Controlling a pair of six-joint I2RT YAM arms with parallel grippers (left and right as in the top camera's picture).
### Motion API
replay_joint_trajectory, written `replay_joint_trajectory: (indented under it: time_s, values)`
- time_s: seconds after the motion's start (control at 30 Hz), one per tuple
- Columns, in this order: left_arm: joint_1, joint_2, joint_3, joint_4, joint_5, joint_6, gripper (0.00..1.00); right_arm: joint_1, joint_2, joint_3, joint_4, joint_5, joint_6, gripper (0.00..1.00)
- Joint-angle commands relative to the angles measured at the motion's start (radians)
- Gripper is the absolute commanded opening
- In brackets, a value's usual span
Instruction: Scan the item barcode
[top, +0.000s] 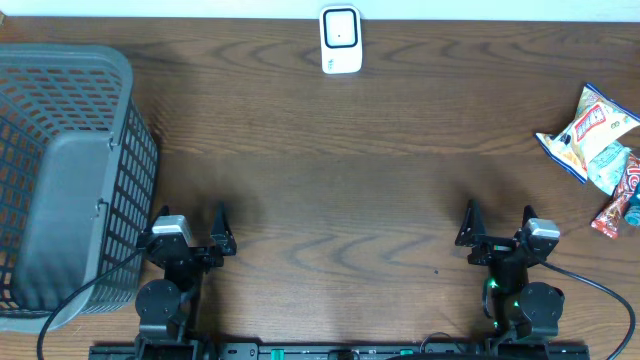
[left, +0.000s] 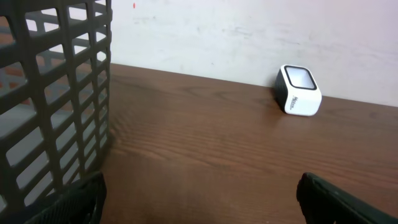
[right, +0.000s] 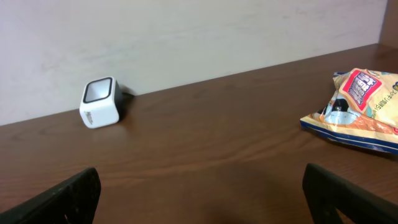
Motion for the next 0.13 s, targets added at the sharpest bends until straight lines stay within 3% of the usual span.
replay_joint_trajectory:
  time_s: [0.0,0.1]
  values:
    - [0.006,-0.006,-0.034,-0.01,-0.003,0.017,0.98,-0.002,-0.007,-0.001,-0.003,0.005,0.001,0.99]
    - [0.006,-0.006,-0.034,-0.01,-0.003,0.017,0.98,-0.002,-0.007,-0.001,-0.003,0.005,0.001,0.99]
